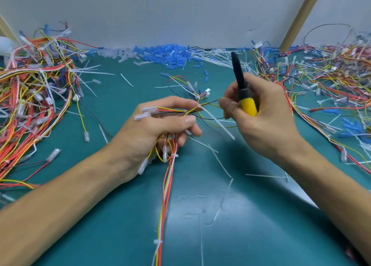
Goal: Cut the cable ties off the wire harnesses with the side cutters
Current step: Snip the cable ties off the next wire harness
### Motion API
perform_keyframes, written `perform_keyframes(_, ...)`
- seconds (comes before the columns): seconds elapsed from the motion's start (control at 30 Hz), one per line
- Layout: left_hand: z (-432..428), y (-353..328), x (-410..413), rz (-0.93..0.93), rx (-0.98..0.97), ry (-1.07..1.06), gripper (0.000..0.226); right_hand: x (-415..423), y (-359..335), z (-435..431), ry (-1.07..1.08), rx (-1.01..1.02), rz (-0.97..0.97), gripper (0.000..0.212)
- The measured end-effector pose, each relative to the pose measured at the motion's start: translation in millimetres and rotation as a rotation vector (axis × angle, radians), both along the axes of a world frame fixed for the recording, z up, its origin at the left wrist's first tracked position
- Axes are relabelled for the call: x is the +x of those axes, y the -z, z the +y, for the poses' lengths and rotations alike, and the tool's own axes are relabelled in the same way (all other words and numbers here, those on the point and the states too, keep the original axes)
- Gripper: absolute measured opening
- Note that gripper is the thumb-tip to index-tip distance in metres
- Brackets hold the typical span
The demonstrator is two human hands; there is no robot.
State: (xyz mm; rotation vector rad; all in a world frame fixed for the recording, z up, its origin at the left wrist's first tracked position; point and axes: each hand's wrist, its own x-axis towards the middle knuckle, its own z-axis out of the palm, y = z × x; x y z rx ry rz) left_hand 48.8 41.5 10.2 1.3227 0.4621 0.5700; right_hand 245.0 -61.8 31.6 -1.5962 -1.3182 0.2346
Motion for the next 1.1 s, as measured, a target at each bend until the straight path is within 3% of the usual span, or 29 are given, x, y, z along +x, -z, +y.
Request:
perform_keyframes(0.13, -1.0, 1.8, 0.4, -0.006, 0.217, -0.151, 0.016, 0.9, 1.6, -0.1, 0.030, -0.056, -0.078, 0.014)
perform_keyframes(0.2, -0.8, 1.8, -1.0, -0.017, 0.267, -0.185, 0.013, 3.2, 2.9, -0.7, 0.054, -0.077, -0.207, 0.017)
perform_keyframes(0.37, 1.5, 0.0, -3.1, -0.038, 0.248, -0.243, 0.010, 7.1, 1.2, -4.7, 0.054, -0.071, -0.606, 0.021)
perform_keyframes(0.57, 2.0, -1.0, -1.7, -0.059, 0.219, -0.266, 0.010, 8.3, -1.3, -8.2, 0.035, -0.148, -0.830, 0.026)
perform_keyframes(0.7, -0.5, -0.6, -1.6, -0.058, 0.234, -0.265, 0.010, 7.0, -0.7, -9.7, 0.040, -0.144, -0.850, 0.031)
perform_keyframes(1.1, 0.2, -3.8, -4.0, -0.085, 0.266, -0.256, 0.011, 5.6, 2.4, -6.8, -0.031, -0.138, -0.668, 0.022)
